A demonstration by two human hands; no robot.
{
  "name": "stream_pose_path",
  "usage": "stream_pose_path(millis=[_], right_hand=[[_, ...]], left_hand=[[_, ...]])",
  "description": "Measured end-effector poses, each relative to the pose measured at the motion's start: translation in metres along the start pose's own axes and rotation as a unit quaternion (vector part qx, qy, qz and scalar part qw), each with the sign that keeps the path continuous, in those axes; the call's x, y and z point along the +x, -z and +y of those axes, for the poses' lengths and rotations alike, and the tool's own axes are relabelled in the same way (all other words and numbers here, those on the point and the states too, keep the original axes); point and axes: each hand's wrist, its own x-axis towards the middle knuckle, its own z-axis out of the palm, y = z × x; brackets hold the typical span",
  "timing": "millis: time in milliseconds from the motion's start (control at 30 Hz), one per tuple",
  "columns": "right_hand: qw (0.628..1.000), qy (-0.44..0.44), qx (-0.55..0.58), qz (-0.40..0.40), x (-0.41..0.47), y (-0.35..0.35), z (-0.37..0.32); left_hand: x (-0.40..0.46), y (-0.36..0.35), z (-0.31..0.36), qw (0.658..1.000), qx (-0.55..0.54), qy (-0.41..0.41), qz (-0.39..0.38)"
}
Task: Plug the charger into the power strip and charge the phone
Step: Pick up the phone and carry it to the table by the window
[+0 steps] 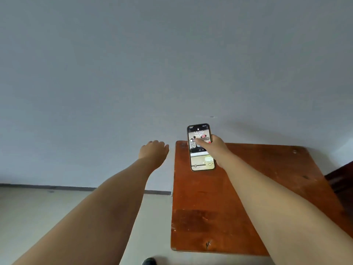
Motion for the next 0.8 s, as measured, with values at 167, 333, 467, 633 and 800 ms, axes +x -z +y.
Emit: stream_pose_path(millis=[167, 333, 467, 633, 800], right_hand=[[0.996, 0.044, -0.002, -0.072, -0.009, -0.071, -0.038], [0.986, 0.067, -0.016, -0.152, -0.029, -0.152, -0.066], [0.974, 0.071, -0.014, -0.215, -0.064, -0.247, -0.088], [0.959, 0.071, -0.005, -0.273, -0.116, -0.367, -0.11], [0.928, 0.083, -0.019, -0.362, -0.19, -0.509, -0.14]], left_hand=[[-0.031, 0.028, -0.072, 0.996, 0.003, 0.078, 0.031], [-0.082, 0.041, -0.146, 0.989, -0.005, 0.137, 0.054], [-0.149, 0.05, -0.232, 0.978, 0.002, 0.198, 0.064], [-0.235, 0.07, -0.338, 0.963, 0.019, 0.261, 0.06], [-0.338, 0.097, -0.459, 0.932, 0.022, 0.352, 0.078]])
